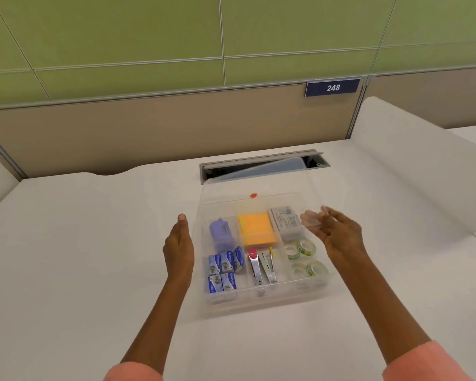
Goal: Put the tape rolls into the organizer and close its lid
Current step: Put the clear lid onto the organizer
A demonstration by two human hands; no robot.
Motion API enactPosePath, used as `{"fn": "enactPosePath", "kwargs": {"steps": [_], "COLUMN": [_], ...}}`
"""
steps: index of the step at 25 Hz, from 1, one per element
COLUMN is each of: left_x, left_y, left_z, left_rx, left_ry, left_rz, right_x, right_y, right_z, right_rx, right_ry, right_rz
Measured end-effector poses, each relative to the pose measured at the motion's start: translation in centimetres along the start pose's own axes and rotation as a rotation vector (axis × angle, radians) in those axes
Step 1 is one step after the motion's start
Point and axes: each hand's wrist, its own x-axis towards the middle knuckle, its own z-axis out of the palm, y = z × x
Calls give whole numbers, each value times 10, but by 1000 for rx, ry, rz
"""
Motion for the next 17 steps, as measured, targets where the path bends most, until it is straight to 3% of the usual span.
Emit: {"fn": "enactPosePath", "kwargs": {"steps": [4,8,14,17], "left_x": [-7,-12,-30,-36], "left_y": [-17,-35,-49,-56], "left_z": [0,-3,-11,-19], "left_rx": [124,158,21,-73], "left_ry": [-33,-61,-142,-182], "left_rz": [50,16,-77,-139], "right_x": [-10,-18,-27,-27], "right_y": [23,23,19,23], "right_z": [-17,-36,-57,-65], "right_rx": [-52,-141,-767,-863], "right_ry": [0,52,263,290], "right_rz": [94,44,-156,-159]}}
